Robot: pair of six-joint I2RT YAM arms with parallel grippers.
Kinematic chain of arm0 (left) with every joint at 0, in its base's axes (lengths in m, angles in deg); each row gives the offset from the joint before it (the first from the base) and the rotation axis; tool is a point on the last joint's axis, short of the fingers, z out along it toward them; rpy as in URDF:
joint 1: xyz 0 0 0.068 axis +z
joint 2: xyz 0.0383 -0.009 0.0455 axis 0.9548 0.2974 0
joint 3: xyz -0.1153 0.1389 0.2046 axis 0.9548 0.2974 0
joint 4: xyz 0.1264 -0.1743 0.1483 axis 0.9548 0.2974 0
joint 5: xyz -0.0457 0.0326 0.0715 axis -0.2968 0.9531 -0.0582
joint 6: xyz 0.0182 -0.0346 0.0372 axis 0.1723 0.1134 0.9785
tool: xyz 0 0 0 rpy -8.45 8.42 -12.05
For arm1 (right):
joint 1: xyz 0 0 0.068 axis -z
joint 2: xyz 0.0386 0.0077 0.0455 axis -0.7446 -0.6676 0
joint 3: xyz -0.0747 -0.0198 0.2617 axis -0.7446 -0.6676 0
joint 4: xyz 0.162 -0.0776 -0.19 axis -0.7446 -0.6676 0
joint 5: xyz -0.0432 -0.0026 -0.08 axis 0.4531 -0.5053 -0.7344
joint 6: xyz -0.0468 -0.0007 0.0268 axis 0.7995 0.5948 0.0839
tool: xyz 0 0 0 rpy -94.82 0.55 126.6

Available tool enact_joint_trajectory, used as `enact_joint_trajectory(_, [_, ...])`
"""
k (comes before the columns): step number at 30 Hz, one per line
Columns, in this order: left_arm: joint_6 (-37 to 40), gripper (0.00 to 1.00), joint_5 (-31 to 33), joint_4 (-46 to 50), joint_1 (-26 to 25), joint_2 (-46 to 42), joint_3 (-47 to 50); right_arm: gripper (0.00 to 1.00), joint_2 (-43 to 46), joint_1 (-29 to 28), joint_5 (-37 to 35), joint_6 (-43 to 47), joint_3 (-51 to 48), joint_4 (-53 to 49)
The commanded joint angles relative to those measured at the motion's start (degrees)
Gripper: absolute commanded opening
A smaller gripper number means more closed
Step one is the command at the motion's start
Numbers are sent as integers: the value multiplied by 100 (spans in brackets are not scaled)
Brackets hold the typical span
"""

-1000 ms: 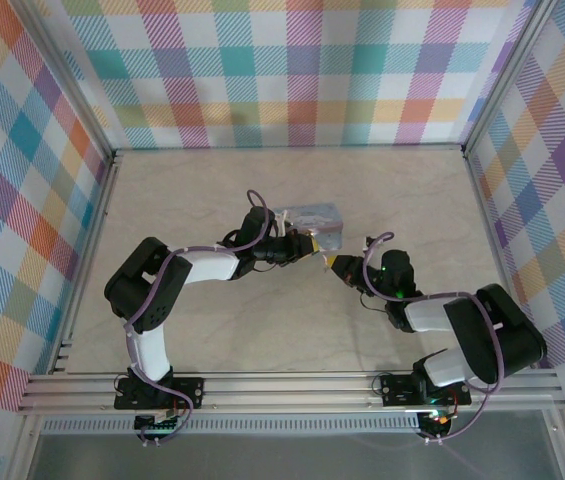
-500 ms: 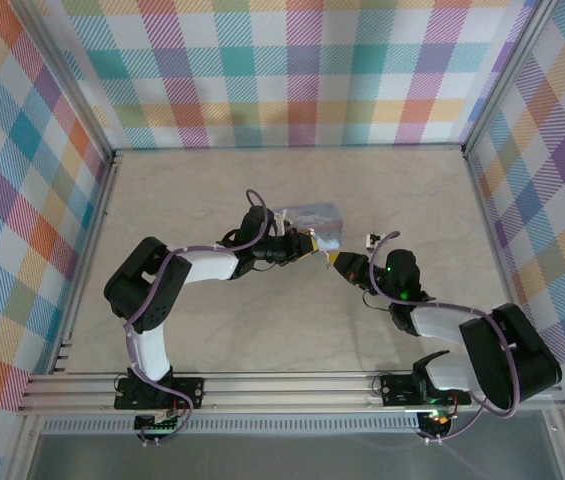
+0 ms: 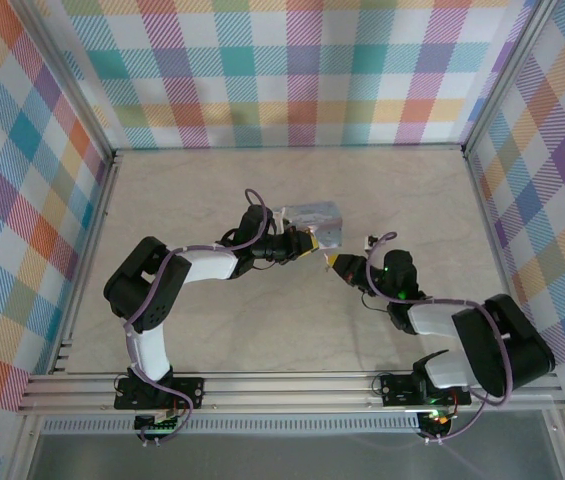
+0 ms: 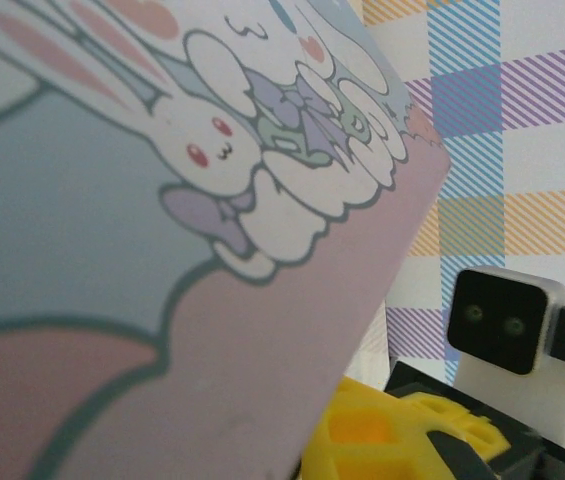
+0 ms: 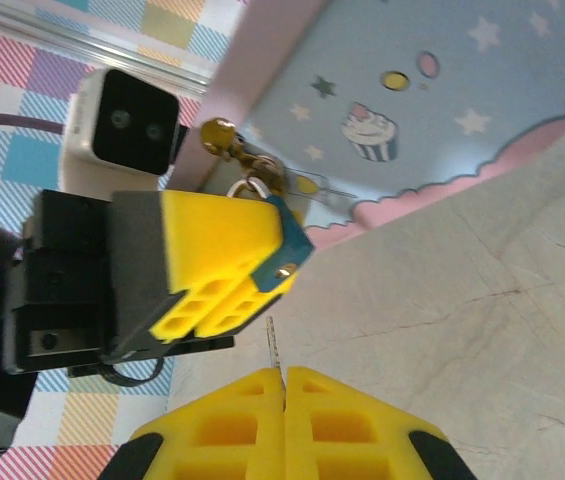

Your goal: Unlock a padlock with a key

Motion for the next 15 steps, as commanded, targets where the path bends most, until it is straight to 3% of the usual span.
enact_joint_trajectory(1, [-78,11,-174,-403,48,-68,-129,0,-267,0,17,11,-15,555])
enact_joint_trajectory(15, [-131,11,-192,-504,48,-70,-74,0,-973,4,104,-175,134,1342])
